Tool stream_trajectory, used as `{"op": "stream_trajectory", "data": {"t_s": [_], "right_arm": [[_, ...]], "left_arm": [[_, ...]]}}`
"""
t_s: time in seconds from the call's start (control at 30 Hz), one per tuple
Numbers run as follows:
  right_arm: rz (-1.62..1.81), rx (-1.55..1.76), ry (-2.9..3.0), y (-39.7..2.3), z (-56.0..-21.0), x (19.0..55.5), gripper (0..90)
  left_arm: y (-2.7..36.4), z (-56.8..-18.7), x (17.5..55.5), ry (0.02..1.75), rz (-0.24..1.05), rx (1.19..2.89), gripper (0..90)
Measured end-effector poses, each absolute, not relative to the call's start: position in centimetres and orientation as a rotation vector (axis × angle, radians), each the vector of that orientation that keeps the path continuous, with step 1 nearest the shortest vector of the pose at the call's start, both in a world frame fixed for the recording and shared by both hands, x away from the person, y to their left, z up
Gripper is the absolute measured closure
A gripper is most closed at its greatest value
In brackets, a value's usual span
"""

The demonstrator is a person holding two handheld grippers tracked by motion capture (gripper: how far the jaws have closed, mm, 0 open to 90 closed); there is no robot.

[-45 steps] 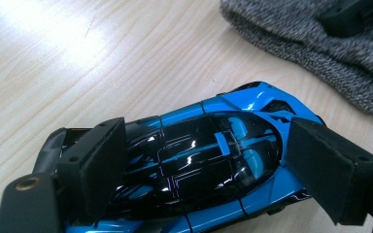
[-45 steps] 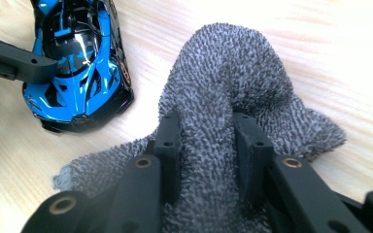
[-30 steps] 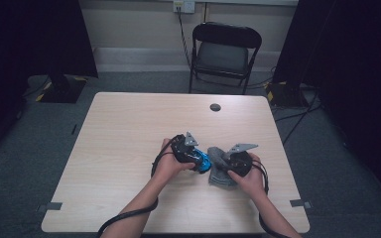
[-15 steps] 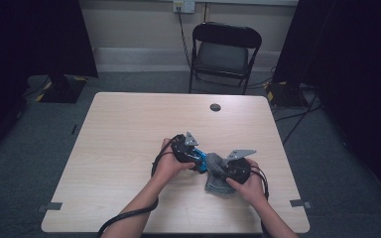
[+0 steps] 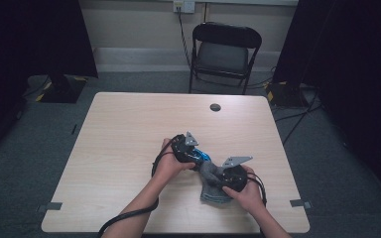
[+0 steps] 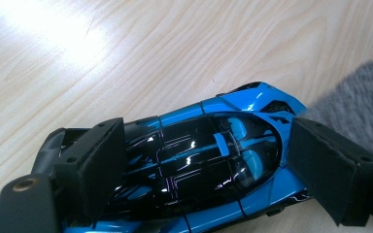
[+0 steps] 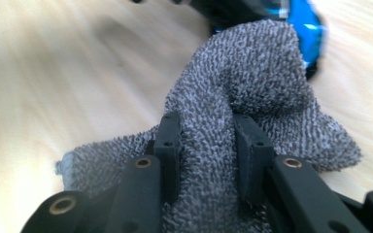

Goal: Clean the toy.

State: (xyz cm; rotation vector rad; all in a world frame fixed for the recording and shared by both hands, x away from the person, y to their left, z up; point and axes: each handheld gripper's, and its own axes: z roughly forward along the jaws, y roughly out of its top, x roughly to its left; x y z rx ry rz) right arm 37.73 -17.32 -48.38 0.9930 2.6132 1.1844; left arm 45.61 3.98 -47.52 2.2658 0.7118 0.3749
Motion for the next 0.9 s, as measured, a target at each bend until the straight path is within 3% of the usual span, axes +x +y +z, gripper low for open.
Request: {"op": "stream_trajectory", "data": {"t_s": [0.37, 0.9], "right_arm": [[1.251, 0.900, 2.657, -16.3, -47.9, 36.6, 65.6], [1.132, 1.020, 2.542, -21.9, -46.8, 39.4, 64.0]], "left_arm": [[4.1, -47.6, 45.6, 0.702, 0.375, 2.261, 14.5], [4.0, -47.6, 45.6, 0.700, 0.376, 2.259, 14.4]]}}
